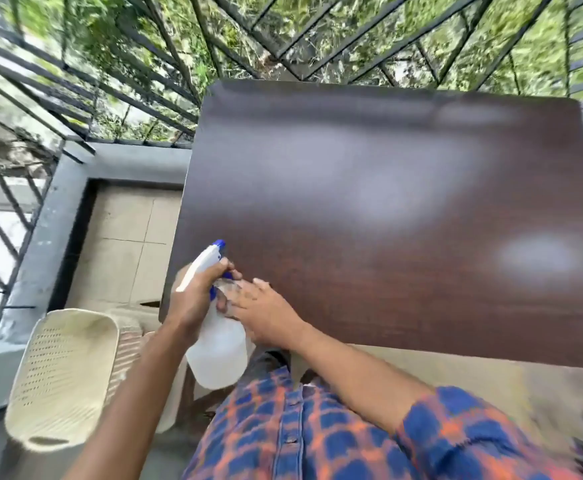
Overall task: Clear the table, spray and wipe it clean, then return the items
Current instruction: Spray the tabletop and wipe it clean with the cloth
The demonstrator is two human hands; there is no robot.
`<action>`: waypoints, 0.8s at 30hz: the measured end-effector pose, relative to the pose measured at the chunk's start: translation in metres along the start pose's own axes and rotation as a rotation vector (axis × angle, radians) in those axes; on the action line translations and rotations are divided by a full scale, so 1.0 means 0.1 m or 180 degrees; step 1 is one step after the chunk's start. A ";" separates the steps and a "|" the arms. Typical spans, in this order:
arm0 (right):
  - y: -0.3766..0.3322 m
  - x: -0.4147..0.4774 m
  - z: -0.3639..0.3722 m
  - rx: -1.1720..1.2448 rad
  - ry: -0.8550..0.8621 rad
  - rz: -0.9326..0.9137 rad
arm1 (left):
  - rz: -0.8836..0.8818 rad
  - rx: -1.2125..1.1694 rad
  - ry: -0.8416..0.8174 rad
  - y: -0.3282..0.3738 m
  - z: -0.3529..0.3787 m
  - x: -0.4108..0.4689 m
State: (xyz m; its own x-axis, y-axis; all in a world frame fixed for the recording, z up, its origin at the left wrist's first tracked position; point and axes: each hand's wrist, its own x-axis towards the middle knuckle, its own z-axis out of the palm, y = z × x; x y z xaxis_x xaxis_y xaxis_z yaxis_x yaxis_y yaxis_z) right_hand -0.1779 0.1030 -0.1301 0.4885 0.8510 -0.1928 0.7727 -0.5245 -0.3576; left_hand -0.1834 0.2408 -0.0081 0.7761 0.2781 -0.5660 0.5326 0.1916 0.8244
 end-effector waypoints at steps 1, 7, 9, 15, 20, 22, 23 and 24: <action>-0.05 -0.13 0.07 -0.0011 -0.0088 -0.0245 | 0.0006 0.0033 -0.0003 -0.02 0.03 -0.05; 0.60 -1.45 0.14 0.0191 0.0881 0.1022 | 0.0172 0.0360 -0.0060 -0.16 0.28 -0.28; 0.97 -2.09 0.11 0.0245 0.1208 0.2055 | 0.0174 0.0437 -0.0127 -0.20 0.40 -0.32; 1.23 -3.13 0.21 0.0516 0.2037 0.4428 | 0.0189 0.0495 -0.0386 -0.21 0.81 -0.42; 0.56 -2.34 0.29 0.0246 0.1512 0.3424 | 0.0229 0.0599 -0.0489 -0.21 1.06 -0.44; 0.38 -1.91 0.27 0.0150 0.1066 0.2428 | 0.0233 0.0594 -0.0584 -0.19 1.15 -0.42; 0.35 -1.69 0.22 0.0117 0.0908 0.1999 | 0.0191 0.0566 -0.0613 -0.18 1.19 -0.41; 0.37 -1.50 0.14 0.0111 0.0775 0.1642 | 0.0140 0.0541 -0.0618 -0.16 1.23 -0.40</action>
State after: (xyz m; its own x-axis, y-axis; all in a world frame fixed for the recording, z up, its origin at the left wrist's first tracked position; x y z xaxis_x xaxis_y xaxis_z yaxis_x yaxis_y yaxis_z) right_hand -0.2279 -0.0433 -0.1274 0.8814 0.4523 -0.1359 0.3975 -0.8659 -0.3036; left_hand -0.1821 0.1108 0.0012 0.8413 0.0937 -0.5325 0.5333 0.0180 0.8457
